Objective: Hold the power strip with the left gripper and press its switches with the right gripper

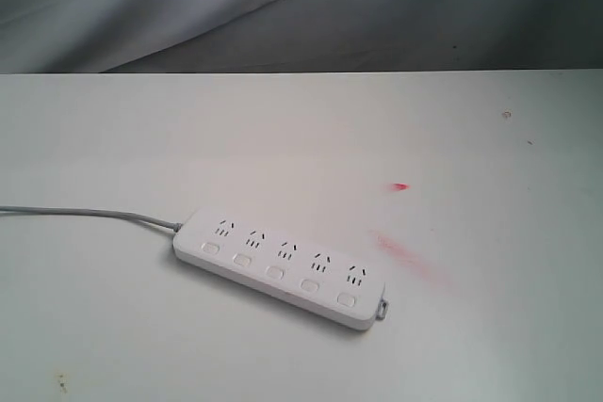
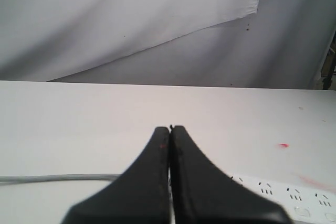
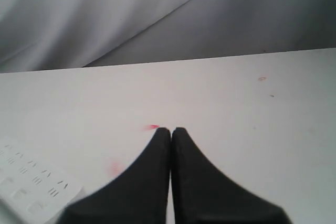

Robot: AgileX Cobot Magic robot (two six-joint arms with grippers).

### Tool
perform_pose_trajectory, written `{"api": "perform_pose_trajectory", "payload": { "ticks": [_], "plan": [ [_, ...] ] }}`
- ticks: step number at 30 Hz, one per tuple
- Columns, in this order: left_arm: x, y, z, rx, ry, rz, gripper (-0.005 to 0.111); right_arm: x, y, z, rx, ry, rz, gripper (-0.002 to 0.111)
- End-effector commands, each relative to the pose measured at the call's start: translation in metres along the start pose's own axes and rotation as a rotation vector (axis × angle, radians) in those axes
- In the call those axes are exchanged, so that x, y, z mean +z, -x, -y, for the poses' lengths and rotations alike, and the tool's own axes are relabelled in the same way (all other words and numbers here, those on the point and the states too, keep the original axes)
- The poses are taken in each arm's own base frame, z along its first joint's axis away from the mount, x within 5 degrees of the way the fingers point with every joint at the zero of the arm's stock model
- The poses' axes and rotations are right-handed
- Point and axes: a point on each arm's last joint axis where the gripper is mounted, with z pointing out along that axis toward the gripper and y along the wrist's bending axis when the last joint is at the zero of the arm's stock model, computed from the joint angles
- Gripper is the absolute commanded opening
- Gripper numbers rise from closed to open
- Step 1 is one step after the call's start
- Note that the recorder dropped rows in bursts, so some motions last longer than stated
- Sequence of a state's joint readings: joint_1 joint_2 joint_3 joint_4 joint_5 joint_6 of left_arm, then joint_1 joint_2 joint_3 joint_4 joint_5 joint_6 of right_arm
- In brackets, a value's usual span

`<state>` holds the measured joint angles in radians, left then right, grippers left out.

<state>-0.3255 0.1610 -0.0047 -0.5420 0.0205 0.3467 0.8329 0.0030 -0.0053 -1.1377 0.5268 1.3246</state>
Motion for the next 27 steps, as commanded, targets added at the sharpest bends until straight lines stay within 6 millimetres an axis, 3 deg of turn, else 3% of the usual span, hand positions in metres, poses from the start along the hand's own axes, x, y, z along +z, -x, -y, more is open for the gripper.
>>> {"api": "perform_pose_trajectory", "payload": {
  "ticks": [1,16,27],
  "plan": [
    [0.000,-0.001,0.000,-0.001,-0.003,0.001,0.000,-0.002,0.003,-0.004,-0.094,-0.008,0.056,0.000],
    [0.000,-0.001,0.000,0.001,-0.003,0.001,0.000,-0.007,0.016,-0.007,-0.121,-0.172,0.233,0.000],
    [0.000,-0.001,0.000,-0.001,-0.003,0.001,0.000,-0.007,0.016,-0.007,-0.121,-0.188,0.237,0.000]
  ]
}}
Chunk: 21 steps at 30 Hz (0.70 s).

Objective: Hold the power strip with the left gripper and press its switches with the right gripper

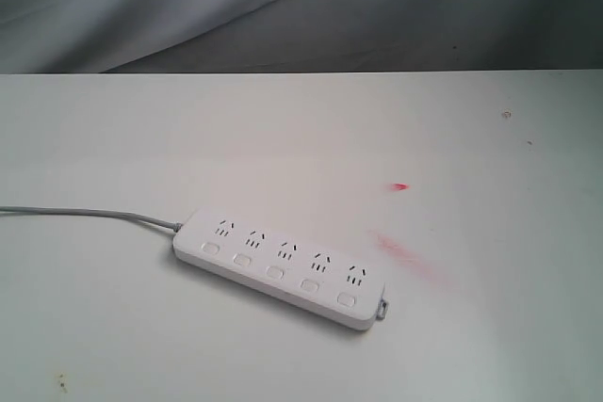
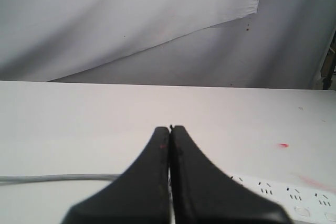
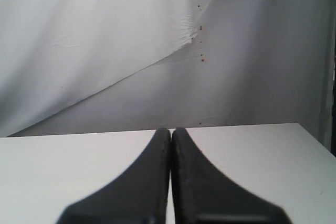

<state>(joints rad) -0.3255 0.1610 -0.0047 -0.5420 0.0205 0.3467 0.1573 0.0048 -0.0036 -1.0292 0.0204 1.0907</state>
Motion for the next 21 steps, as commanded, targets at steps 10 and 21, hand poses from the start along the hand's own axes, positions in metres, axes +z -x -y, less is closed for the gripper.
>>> {"api": "perform_pose_trajectory", "payload": {
  "ticks": [10,21],
  "plan": [
    [-0.0003,-0.0012,0.0000,-0.001,-0.003,0.001,0.000,-0.0003,-0.0008,-0.0002,-0.004,0.000,0.003,0.000],
    [-0.0003,-0.0012,0.0000,0.003,-0.003,0.001,0.000,-0.0004,-0.0039,-0.0014,-0.062,0.013,-0.030,0.000]
  ]
}}
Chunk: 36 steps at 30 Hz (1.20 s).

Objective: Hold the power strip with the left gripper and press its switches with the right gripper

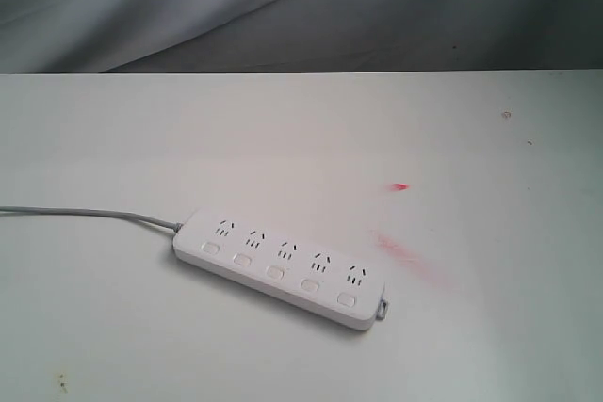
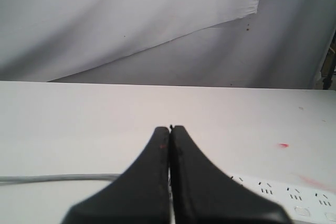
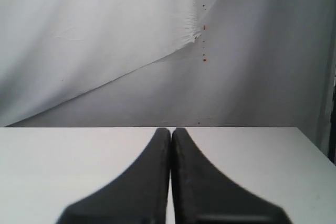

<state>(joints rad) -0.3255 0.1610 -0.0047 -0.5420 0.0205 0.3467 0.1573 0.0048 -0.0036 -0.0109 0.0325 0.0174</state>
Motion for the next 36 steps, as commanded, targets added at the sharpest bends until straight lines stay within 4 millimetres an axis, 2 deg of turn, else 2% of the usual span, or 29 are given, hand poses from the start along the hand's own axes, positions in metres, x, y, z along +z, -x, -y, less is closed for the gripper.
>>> {"api": "perform_pose_trajectory", "payload": {
  "ticks": [1,8,36],
  "plan": [
    [-0.0003,-0.0012,0.0000,0.003,-0.003,0.001,0.000,-0.0003,-0.0019,0.0000,-0.007,-0.003,-0.010,0.000],
    [-0.0003,-0.0012,0.0000,0.002,-0.003,0.001,0.000,-0.0003,-0.0034,0.0001,0.069,-0.005,-0.026,0.000],
    [-0.0003,-0.0012,0.0000,0.001,-0.003,0.001,0.000,-0.0004,-0.0051,0.0011,0.077,-0.025,-0.043,0.000]
  ]
}}
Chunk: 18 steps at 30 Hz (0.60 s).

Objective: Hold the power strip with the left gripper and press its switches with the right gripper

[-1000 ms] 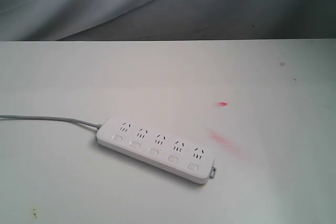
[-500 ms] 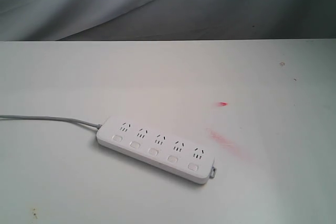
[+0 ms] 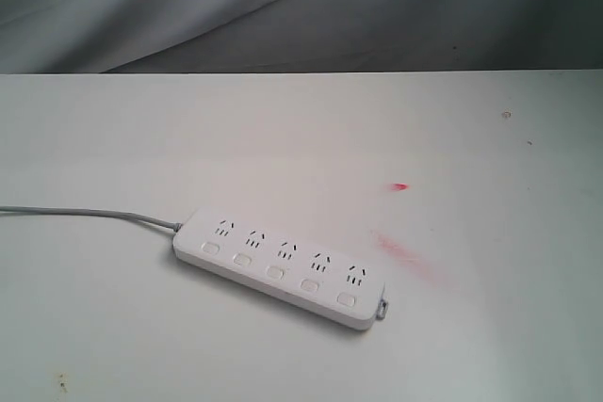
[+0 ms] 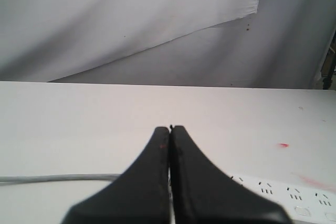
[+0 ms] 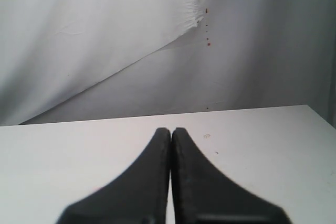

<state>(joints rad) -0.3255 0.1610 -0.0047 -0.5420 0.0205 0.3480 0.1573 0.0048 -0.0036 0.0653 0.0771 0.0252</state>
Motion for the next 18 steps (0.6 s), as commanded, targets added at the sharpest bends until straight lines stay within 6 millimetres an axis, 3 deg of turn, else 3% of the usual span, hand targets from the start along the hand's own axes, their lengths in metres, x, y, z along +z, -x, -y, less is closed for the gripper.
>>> {"api": "perform_pose_trajectory", "payload": {
  "ticks": [1,18],
  "plan": [
    [-0.0003,-0.0012,0.0000,0.000,-0.003,0.001,0.000,-0.0003,-0.0009,0.0023,-0.006,-0.039,0.003,0.000],
    [-0.0003,-0.0012,0.0000,0.003,-0.003,0.001,0.000,-0.0003,-0.0008,0.0033,-0.006,-0.056,0.005,0.000]
  ]
}}
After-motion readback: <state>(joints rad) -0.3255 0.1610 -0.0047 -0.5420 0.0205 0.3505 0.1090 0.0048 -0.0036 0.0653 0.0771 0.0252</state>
